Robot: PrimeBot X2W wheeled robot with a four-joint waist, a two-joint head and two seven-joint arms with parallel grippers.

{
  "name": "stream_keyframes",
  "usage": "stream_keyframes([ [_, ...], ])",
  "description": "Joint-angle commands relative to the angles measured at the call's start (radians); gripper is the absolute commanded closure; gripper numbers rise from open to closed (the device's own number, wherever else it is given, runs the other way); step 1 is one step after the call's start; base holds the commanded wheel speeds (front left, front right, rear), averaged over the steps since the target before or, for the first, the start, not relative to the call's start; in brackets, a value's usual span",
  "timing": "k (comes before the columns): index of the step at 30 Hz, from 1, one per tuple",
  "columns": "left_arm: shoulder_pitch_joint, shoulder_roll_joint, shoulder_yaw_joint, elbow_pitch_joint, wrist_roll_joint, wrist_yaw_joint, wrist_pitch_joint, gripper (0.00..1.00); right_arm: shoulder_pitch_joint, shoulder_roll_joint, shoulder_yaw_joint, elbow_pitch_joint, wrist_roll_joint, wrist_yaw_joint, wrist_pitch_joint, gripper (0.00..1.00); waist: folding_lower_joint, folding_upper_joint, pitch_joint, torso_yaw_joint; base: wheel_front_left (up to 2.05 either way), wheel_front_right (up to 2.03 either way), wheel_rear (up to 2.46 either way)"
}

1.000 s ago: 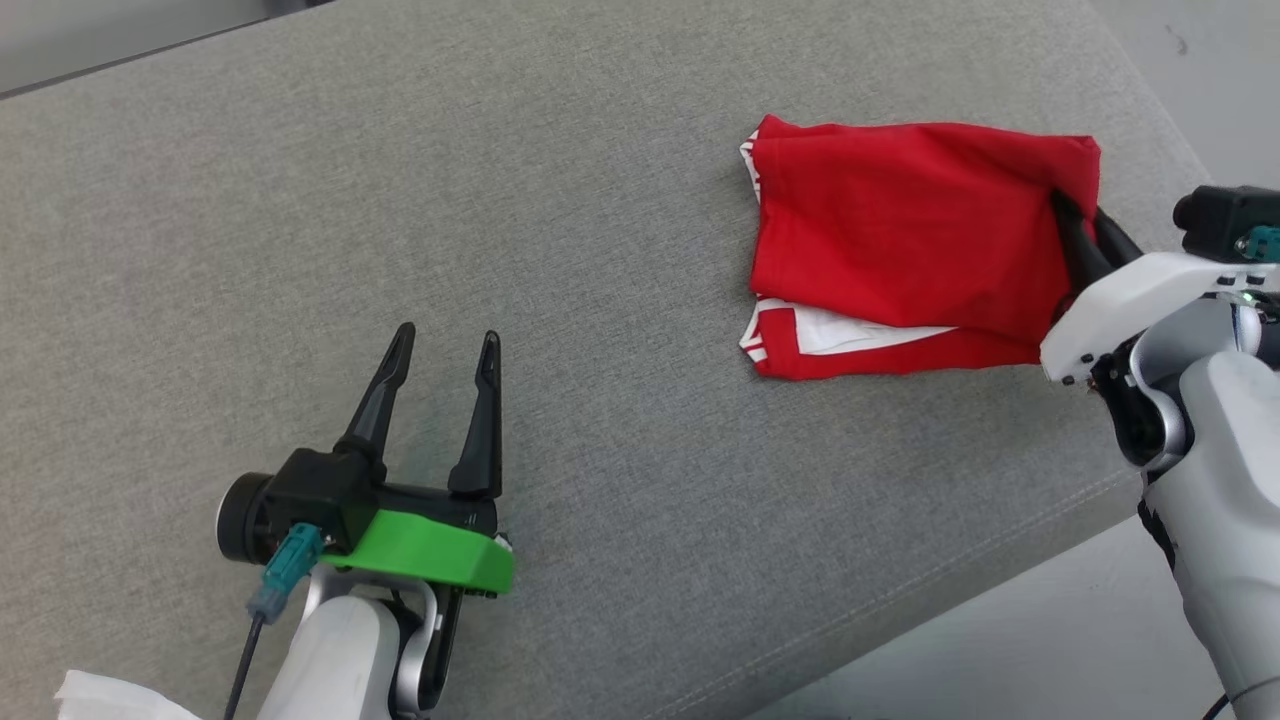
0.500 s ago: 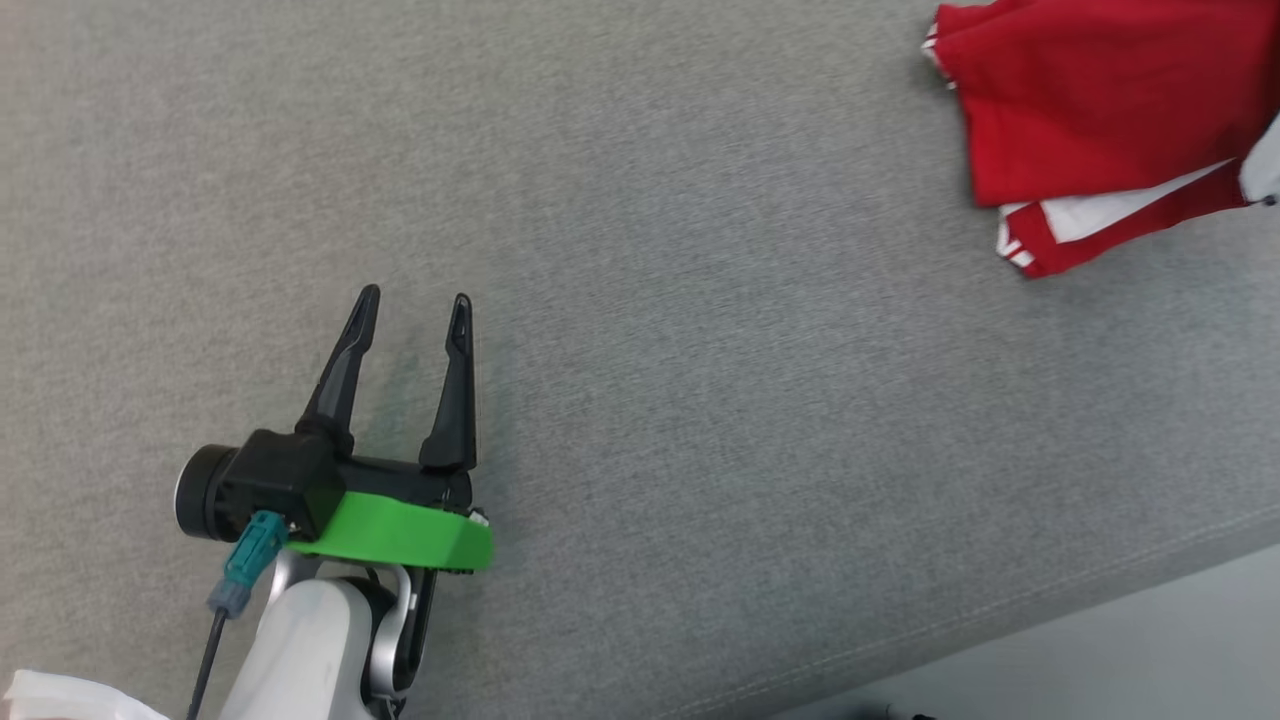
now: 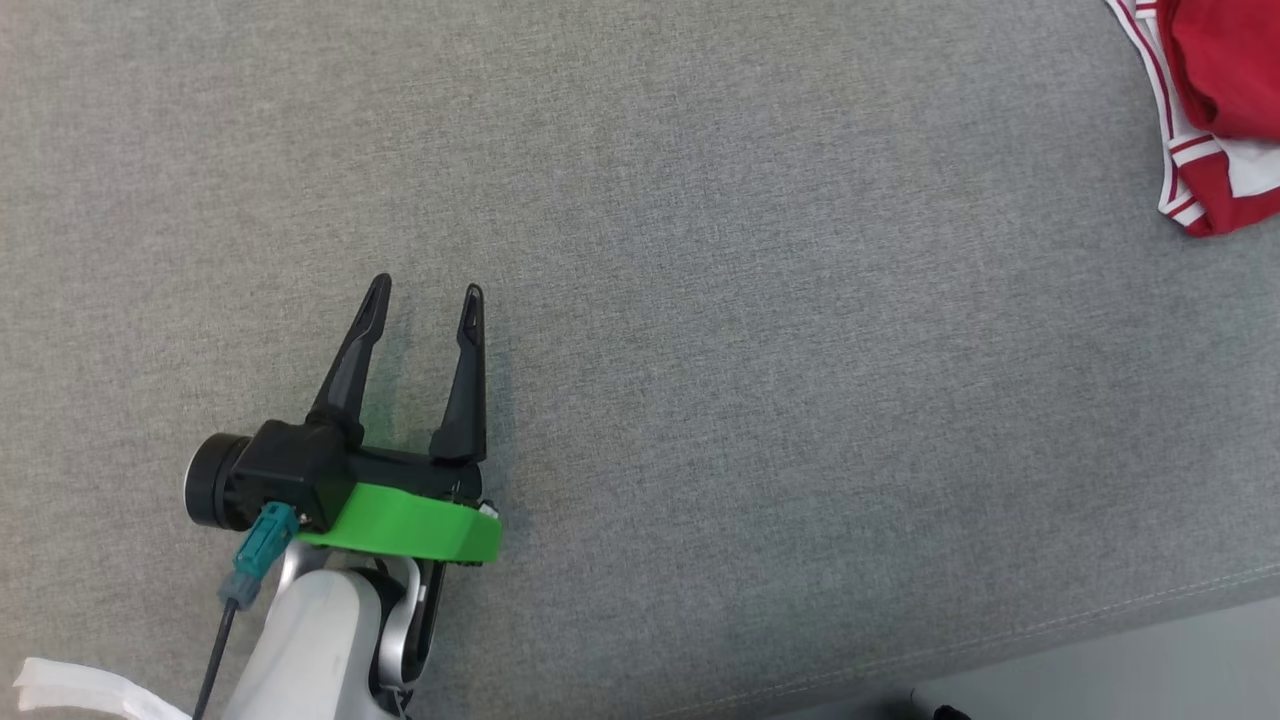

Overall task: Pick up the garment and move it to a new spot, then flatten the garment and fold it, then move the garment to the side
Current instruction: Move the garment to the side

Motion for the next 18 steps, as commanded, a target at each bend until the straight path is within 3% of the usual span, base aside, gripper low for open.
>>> stream_keyframes([
  [1,-0.018,0.003,0.002,0.005,-0.004,0.001,-0.007,0.00,-0.009,0.008,0.009,-0.003,0.000,-0.002,-0.009,0.00,-0.0001,0.0000,-0.014,-0.009,0.00,0.00,0.00],
  [10,-0.054,-0.003,0.031,0.067,-0.030,0.006,-0.022,0.00,0.031,0.102,0.137,-0.096,0.031,-0.002,-0.015,0.00,-0.0001,0.0000,-0.093,-0.017,0.00,0.00,0.00],
  [18,-0.075,-0.025,0.069,0.162,-0.054,0.010,-0.038,0.00,0.147,0.171,0.213,-0.223,0.099,-0.002,-0.016,0.00,-0.0001,0.0000,-0.219,0.023,0.00,0.00,0.00],
])
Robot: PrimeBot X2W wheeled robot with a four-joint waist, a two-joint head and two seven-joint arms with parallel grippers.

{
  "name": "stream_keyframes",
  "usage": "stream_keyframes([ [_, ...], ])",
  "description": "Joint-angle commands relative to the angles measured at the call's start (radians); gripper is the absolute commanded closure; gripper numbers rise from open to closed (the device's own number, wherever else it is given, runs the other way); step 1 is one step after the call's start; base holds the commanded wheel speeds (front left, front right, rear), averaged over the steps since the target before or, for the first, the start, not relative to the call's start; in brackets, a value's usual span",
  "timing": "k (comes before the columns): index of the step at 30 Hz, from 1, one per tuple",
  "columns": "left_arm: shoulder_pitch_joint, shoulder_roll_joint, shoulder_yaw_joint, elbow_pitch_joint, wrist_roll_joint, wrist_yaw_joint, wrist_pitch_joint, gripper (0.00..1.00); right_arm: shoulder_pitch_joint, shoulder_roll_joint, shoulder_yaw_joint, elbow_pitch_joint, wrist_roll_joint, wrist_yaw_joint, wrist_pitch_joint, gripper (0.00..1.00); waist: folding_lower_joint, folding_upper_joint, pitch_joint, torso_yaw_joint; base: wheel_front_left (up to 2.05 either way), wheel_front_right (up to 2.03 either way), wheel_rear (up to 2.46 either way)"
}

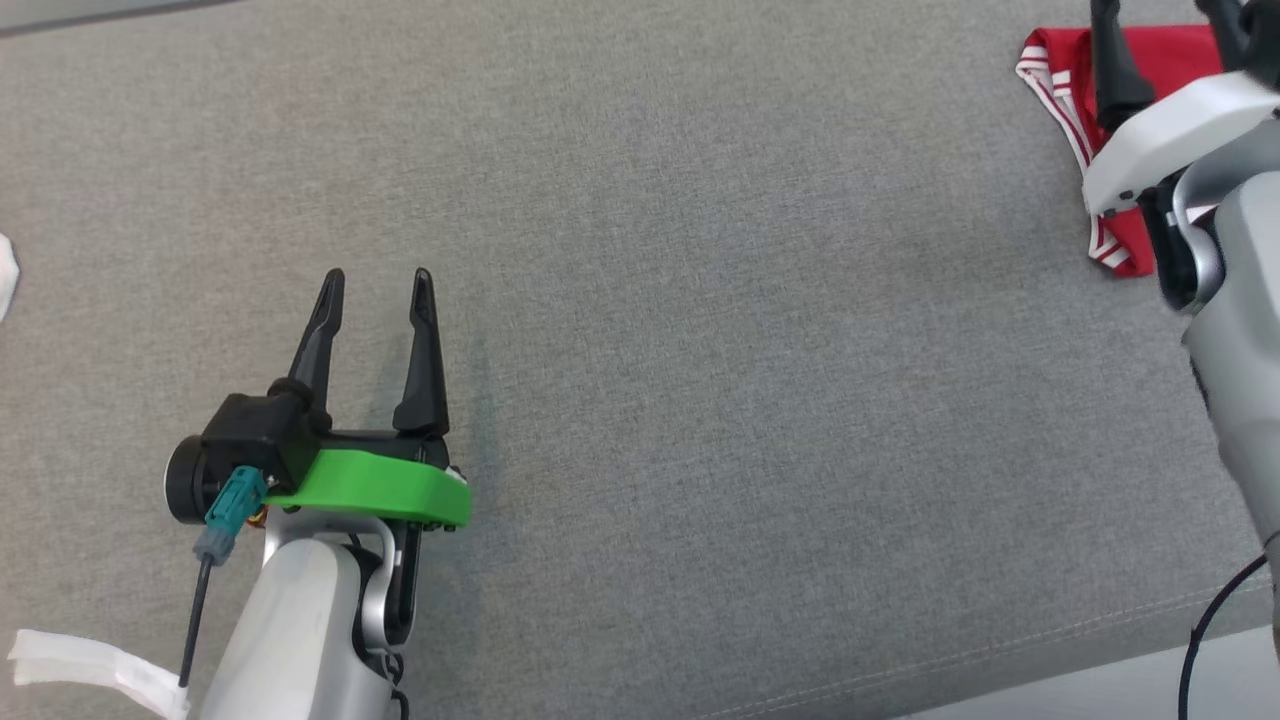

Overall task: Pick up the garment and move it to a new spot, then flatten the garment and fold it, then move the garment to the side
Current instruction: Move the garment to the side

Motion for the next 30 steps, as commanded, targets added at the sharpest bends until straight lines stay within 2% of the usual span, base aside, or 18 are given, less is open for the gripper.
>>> stream_keyframes([
  [1,-0.002,-0.006,0.004,0.014,-0.012,0.002,-0.007,0.00,0.056,0.015,0.002,-0.019,0.014,-0.002,-0.003,0.00,-0.0001,0.0000,-0.080,0.037,0.00,0.00,0.00],
  [10,0.096,-0.034,0.045,0.033,-0.019,0.011,-0.007,0.00,0.353,0.112,-0.054,-0.262,0.013,-0.002,-0.003,0.00,-0.0001,0.0000,-0.214,0.098,0.00,0.00,0.00],
  [21,0.236,-0.040,0.055,0.045,0.003,0.009,-0.007,0.00,0.727,0.276,-0.175,-0.529,-0.083,-0.002,0.004,0.00,-0.0001,0.0000,-0.291,0.154,0.00,0.00,0.00],
  [27,0.303,-0.041,0.043,0.024,-0.012,0.025,-0.007,0.00,0.859,0.302,-0.161,-0.635,-0.126,-0.002,0.039,0.00,-0.0001,0.0000,-0.319,0.157,0.00,0.00,0.00],
  [30,0.330,-0.040,0.025,0.009,-0.020,0.036,-0.006,0.00,0.902,0.304,-0.150,-0.667,-0.097,-0.002,0.048,0.00,-0.0001,0.0000,-0.329,0.159,0.00,0.00,0.00],
])
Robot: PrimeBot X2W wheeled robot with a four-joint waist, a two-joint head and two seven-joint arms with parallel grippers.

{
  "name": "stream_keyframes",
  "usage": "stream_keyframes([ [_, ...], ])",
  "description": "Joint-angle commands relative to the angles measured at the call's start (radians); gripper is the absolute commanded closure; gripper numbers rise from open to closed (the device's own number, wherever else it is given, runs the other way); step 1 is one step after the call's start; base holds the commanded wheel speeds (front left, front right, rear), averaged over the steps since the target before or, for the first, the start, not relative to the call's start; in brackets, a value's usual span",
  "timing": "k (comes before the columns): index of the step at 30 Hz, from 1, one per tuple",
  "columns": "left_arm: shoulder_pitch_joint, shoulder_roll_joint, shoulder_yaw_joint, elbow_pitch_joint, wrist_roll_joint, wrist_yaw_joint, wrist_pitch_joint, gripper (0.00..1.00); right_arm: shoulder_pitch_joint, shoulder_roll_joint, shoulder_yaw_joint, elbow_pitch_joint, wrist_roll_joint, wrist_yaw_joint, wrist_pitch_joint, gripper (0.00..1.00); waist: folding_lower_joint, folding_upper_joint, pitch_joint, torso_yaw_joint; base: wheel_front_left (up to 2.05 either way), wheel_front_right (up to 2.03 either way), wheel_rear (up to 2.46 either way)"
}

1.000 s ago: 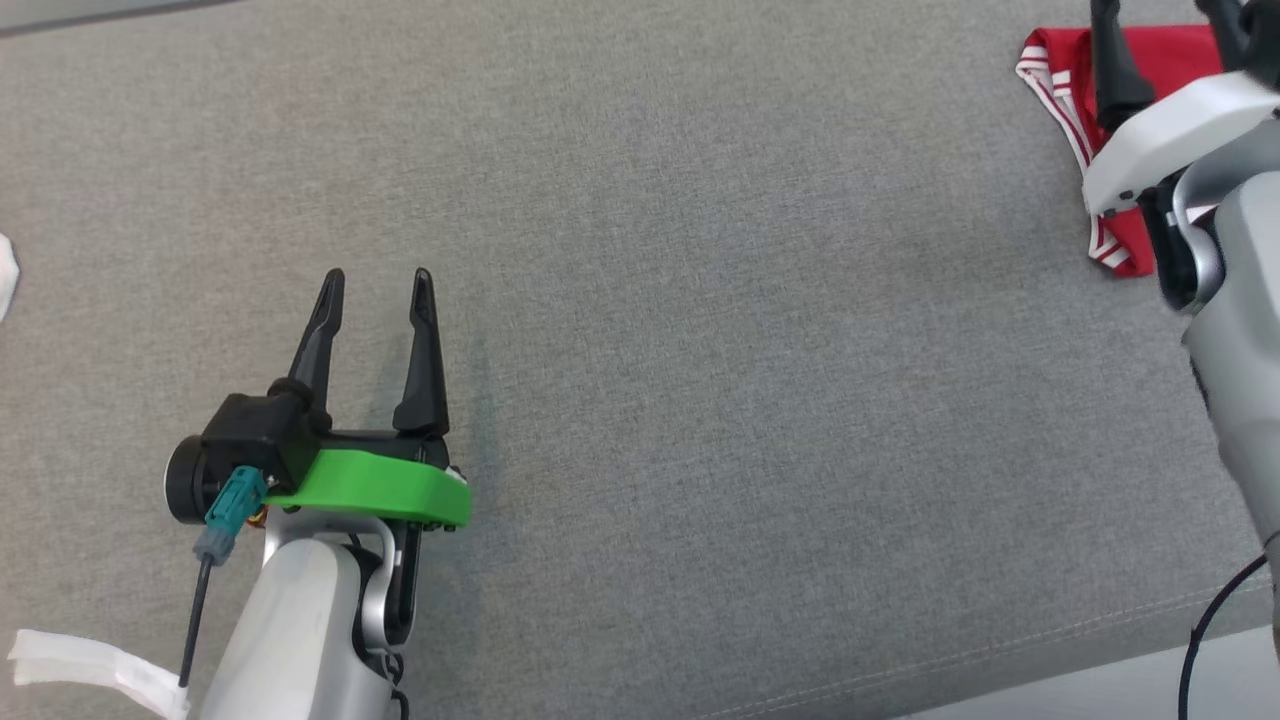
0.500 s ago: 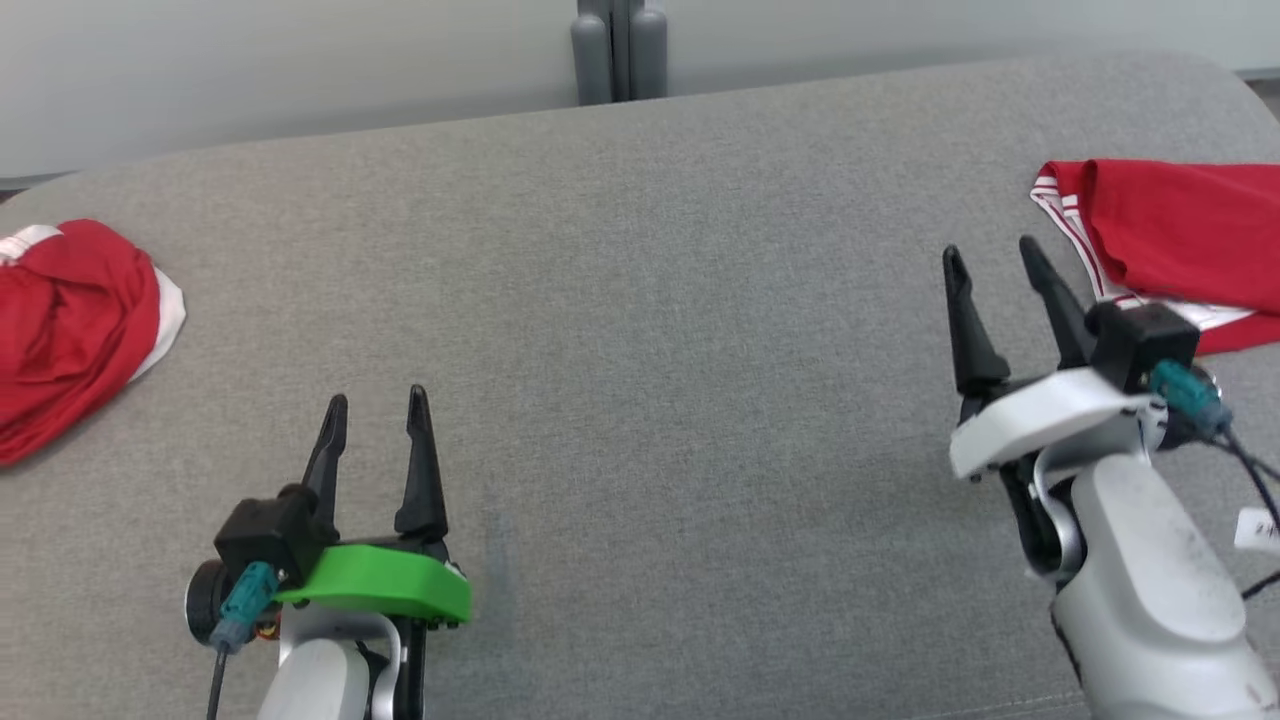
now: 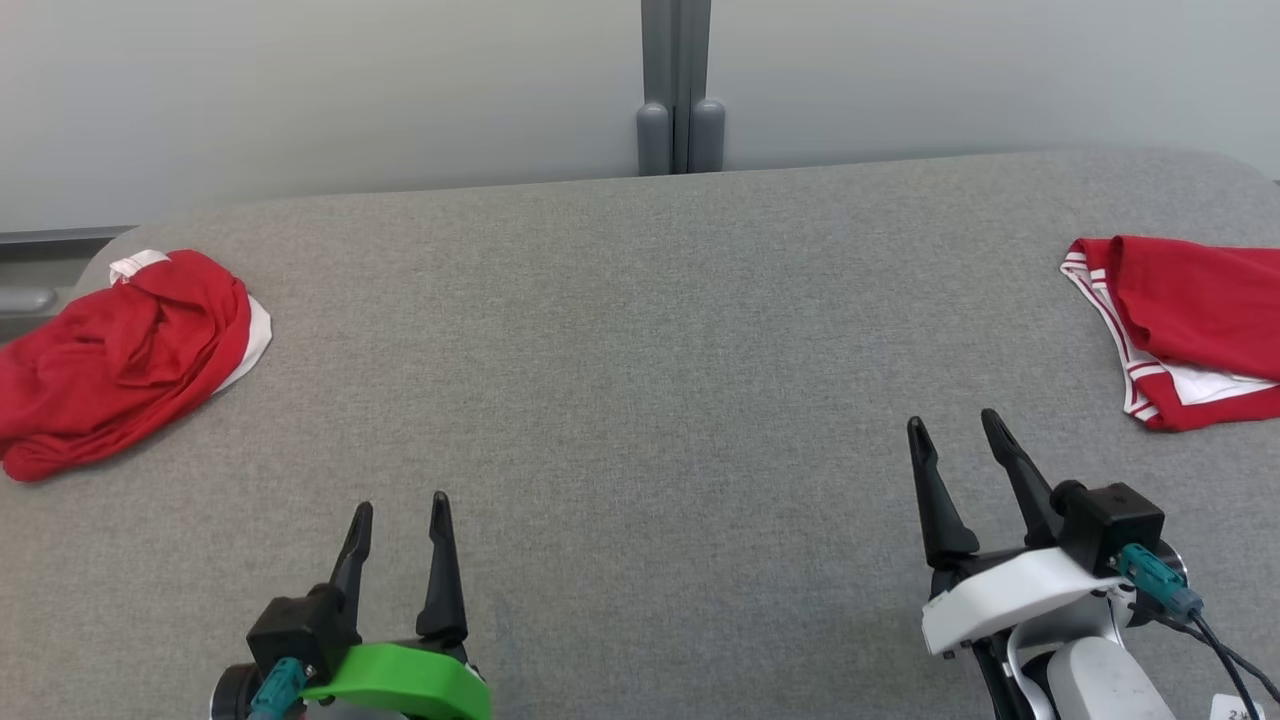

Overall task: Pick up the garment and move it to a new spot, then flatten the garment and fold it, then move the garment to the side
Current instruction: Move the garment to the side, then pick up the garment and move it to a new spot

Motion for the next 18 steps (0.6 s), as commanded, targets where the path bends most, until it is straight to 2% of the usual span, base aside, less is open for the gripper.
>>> stream_keyframes([
  [1,0.022,0.001,-0.007,-0.006,-0.006,0.007,0.000,0.00,0.022,-0.001,-0.001,-0.018,0.017,-0.002,-0.001,0.00,0.0001,0.0000,-0.009,0.004,0.00,0.00,0.00],
  [18,0.023,0.001,-0.034,-0.015,-0.010,0.011,-0.001,0.00,0.075,-0.001,0.014,-0.066,0.044,-0.002,0.020,0.00,0.0001,0.0000,-0.017,0.006,0.00,0.00,0.00],
])
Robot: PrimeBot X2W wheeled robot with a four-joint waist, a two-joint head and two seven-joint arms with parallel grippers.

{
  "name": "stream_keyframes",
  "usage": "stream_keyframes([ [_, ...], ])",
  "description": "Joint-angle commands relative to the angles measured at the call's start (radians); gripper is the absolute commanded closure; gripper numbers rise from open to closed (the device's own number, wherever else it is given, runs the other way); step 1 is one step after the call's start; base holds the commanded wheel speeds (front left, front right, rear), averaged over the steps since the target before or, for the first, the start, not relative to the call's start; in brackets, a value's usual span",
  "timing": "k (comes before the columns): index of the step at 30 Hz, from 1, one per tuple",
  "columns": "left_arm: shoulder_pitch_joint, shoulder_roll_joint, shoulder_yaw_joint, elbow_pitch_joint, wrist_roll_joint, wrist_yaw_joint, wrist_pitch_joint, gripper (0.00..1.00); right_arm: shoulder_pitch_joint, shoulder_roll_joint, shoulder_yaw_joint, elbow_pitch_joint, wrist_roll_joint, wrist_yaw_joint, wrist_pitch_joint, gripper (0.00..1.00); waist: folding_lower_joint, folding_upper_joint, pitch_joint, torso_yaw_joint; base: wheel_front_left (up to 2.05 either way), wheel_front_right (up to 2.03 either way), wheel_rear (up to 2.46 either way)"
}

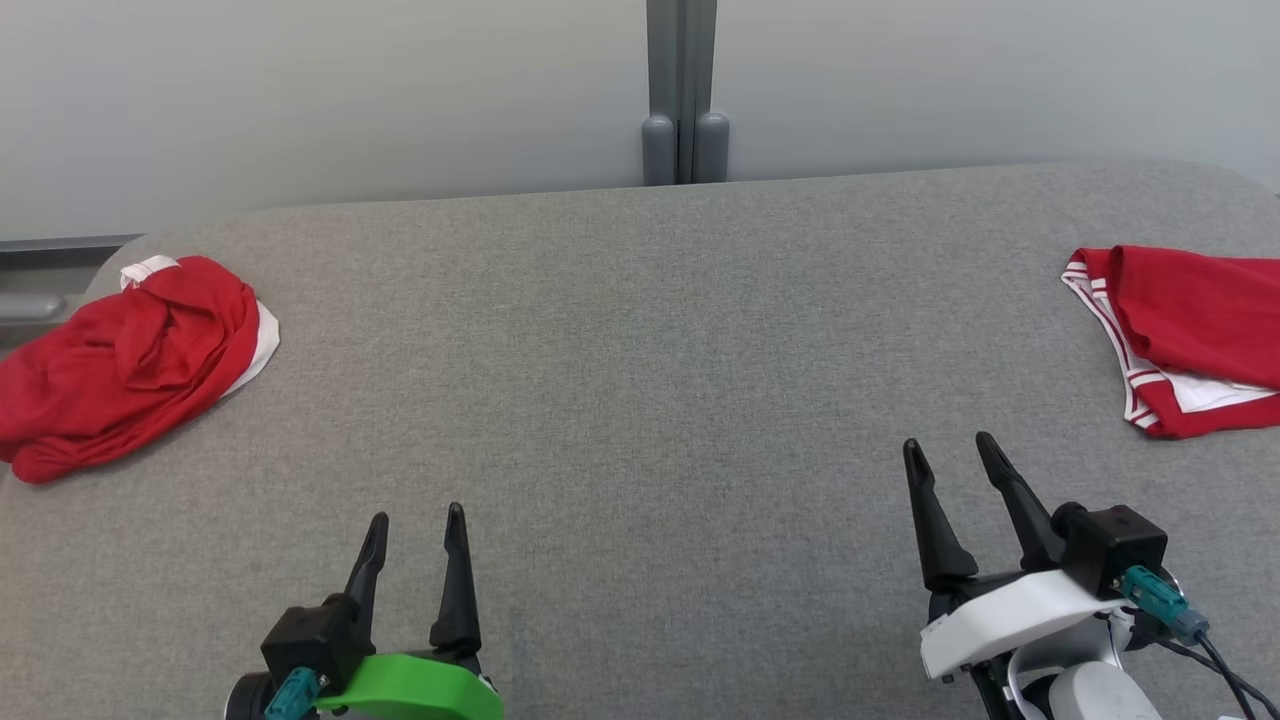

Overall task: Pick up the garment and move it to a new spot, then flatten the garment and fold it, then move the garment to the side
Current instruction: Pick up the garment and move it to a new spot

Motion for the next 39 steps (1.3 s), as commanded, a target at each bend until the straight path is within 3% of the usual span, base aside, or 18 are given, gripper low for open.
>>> stream_keyframes([
  [1,-0.002,0.001,0.001,-0.003,0.005,-0.003,-0.001,0.00,0.014,-0.002,-0.003,-0.006,-0.001,-0.002,-0.002,0.00,0.0000,0.0000,0.000,0.001,0.00,0.00,0.00],
  [6,-0.009,0.001,0.002,-0.002,0.009,-0.004,-0.001,0.00,0.018,-0.002,-0.008,-0.011,-0.004,-0.002,0.000,0.00,0.0000,0.0000,0.000,0.017,0.00,0.00,0.00],
  [10,-0.020,0.001,0.001,-0.007,0.013,-0.005,-0.001,0.00,0.020,-0.002,-0.014,-0.020,-0.008,-0.002,0.000,0.00,0.0000,0.0000,0.004,0.068,0.00,0.00,0.00],
  [22,-0.023,0.002,0.050,-0.029,0.039,-0.009,-0.001,0.00,0.008,-0.002,0.003,-0.031,0.003,-0.002,-0.004,0.00,0.0000,0.0000,0.021,0.377,0.00,0.00,0.00],
  [28,-0.008,0.001,0.058,-0.030,0.040,-0.014,0.000,0.00,0.000,-0.002,0.012,-0.023,0.005,-0.002,-0.009,0.00,0.0000,0.0000,0.022,0.482,0.00,0.00,0.00],
  [39,0.018,0.001,0.076,-0.065,0.031,0.003,-0.001,0.00,-0.035,-0.003,0.064,0.002,0.005,-0.002,-0.005,0.00,0.0000,0.0000,0.035,0.501,0.00,0.00,0.00],
])
